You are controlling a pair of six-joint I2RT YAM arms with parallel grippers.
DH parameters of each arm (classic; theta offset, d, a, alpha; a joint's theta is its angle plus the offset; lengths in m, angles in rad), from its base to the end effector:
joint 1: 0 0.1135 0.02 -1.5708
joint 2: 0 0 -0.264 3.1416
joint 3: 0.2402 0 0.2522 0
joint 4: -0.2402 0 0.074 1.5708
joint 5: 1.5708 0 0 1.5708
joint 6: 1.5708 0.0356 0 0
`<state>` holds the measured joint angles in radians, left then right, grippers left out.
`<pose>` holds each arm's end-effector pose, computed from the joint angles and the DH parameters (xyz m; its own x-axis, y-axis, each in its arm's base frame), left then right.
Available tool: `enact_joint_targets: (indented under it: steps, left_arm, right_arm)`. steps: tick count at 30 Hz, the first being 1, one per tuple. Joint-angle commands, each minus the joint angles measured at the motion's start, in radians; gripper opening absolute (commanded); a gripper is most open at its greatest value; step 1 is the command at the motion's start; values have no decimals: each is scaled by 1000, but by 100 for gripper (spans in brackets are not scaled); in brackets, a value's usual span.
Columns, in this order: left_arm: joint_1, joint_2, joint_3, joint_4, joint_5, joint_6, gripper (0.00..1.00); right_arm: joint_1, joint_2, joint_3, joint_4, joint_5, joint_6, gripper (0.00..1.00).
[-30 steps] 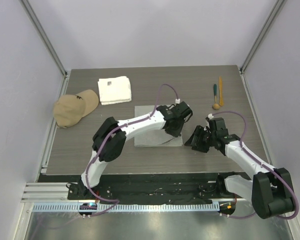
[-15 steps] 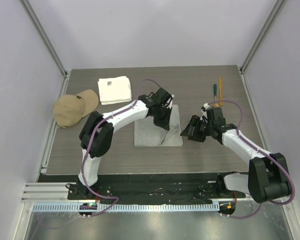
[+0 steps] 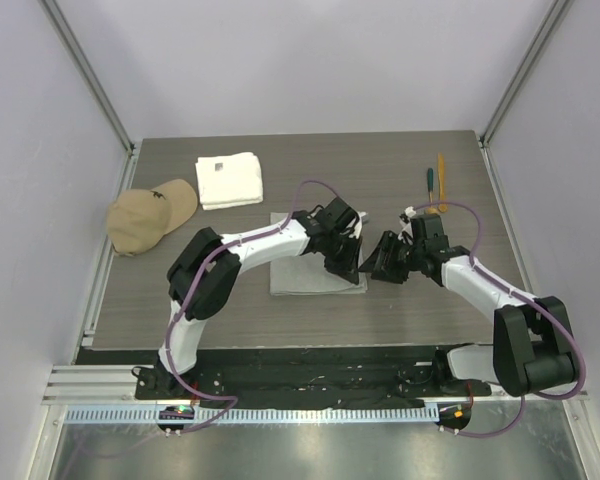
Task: Fold the napkin into a case and place the utensils inside
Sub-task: Fold the top corner of the square-folded napkin at the center of the board.
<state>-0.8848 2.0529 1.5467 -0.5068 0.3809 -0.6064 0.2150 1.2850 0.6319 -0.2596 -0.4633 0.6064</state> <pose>0.2700 -0.3507 0.1903 -0.9220 0.2911 -0.2552 0.3864 0.7322 -0.5608 0.2324 0.0670 0.1819 -0.8961 0.3262 -0.3011 0.0643 0.7664 0.6391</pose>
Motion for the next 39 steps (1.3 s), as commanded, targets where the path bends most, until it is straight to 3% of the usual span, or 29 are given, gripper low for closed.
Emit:
enact_joint_targets:
  steps: [1,2,9,19,28,34,39]
  left_arm:
    - [4,6,9,30,1,2,2]
    - [6,9,9,27,-8,2,1]
    - [15,16,9,17,-27,-1,0]
    - [26,21,23,11,-27,-10,0]
    - [61,-8,32,-12,-39,-6,0]
    - [115,-26,78,-79,-50,39,0]
    - [185,-48,128,-211,-152,100,0]
  right_arm:
    - [4,10,-29,123,-60,82,39]
    - [4,16,-35,126,-58,84,31]
    - [6,65,-72,197,-83,99,6]
    - [29,128,-175,341,-84,154,1]
    - [29,99,-245,332,-17,132,1]
    - [27,145,-250,336,5,104,1]
    - [29,172,-230,336,-6,93,1]
